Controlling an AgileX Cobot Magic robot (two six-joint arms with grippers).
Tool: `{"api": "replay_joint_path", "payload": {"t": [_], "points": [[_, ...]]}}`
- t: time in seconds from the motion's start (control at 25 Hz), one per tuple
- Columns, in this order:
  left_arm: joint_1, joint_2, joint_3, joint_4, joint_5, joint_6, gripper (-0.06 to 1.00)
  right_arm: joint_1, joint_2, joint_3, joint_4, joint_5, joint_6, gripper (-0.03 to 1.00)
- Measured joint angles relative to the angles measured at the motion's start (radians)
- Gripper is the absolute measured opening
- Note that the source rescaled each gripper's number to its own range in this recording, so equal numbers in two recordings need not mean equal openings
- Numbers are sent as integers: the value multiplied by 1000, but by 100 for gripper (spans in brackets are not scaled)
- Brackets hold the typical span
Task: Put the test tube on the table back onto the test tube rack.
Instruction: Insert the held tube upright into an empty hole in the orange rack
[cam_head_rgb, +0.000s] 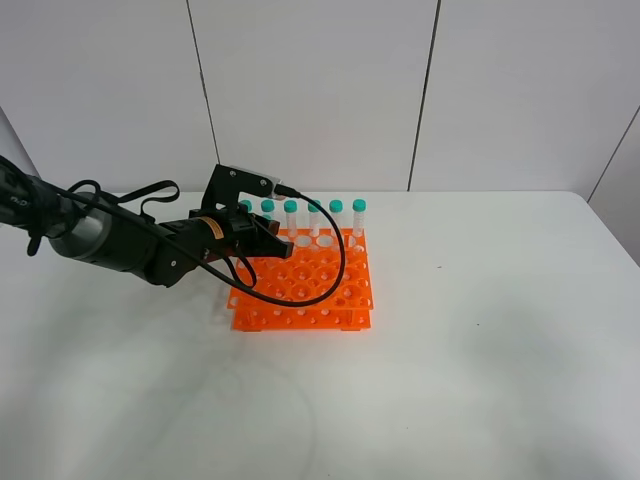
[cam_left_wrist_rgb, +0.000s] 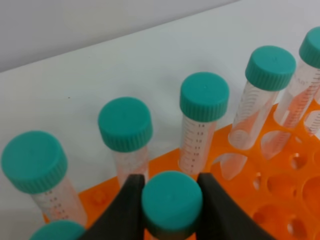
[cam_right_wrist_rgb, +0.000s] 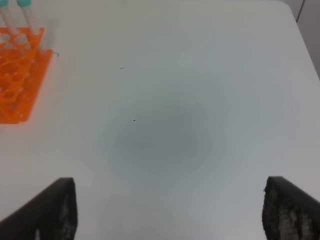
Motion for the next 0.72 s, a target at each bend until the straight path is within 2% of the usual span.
{"api": "replay_joint_path", "payload": {"t": [0.36, 0.56, 0.72], "points": [[0, -42, 0, 7, 16, 0, 7, 0, 0, 0, 0, 0, 0, 77], [0, -70, 0, 19, 23, 0, 26, 0, 0, 0, 1, 0, 0, 77], [0, -70, 0, 24, 55, 0, 32, 0, 0, 0, 1, 0, 0, 77]]}}
